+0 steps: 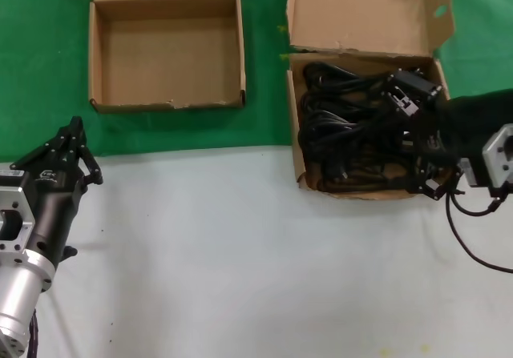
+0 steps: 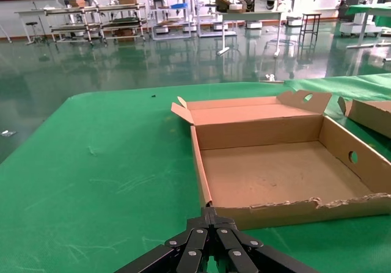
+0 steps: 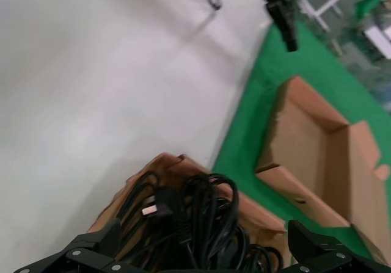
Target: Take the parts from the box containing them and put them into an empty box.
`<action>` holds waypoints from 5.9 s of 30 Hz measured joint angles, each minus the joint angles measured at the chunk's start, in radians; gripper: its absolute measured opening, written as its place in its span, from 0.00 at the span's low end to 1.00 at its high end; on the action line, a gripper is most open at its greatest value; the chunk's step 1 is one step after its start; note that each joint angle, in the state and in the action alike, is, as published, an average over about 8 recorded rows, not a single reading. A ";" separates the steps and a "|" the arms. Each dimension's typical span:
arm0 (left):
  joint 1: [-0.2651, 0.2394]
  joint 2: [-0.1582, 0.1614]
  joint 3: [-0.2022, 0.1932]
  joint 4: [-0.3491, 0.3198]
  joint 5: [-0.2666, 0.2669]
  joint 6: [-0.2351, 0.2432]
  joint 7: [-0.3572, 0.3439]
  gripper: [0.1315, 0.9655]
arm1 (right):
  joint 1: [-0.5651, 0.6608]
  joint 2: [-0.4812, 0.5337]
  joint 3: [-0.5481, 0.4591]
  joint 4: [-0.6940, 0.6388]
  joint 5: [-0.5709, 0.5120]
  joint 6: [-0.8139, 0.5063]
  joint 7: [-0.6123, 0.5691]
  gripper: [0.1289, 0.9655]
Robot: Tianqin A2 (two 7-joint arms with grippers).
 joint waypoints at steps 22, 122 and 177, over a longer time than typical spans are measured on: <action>0.000 0.000 0.000 0.000 0.000 0.000 0.000 0.02 | 0.080 -0.077 -0.088 -0.097 -0.165 0.055 0.030 0.82; 0.000 0.000 0.000 0.000 0.000 0.000 0.000 0.02 | 0.391 -0.696 -0.143 -0.664 -0.154 0.326 0.220 0.17; 0.005 0.001 -0.002 -0.001 -0.001 -0.004 -0.002 0.36 | -0.102 -0.444 0.101 -0.081 0.026 0.555 0.491 1.00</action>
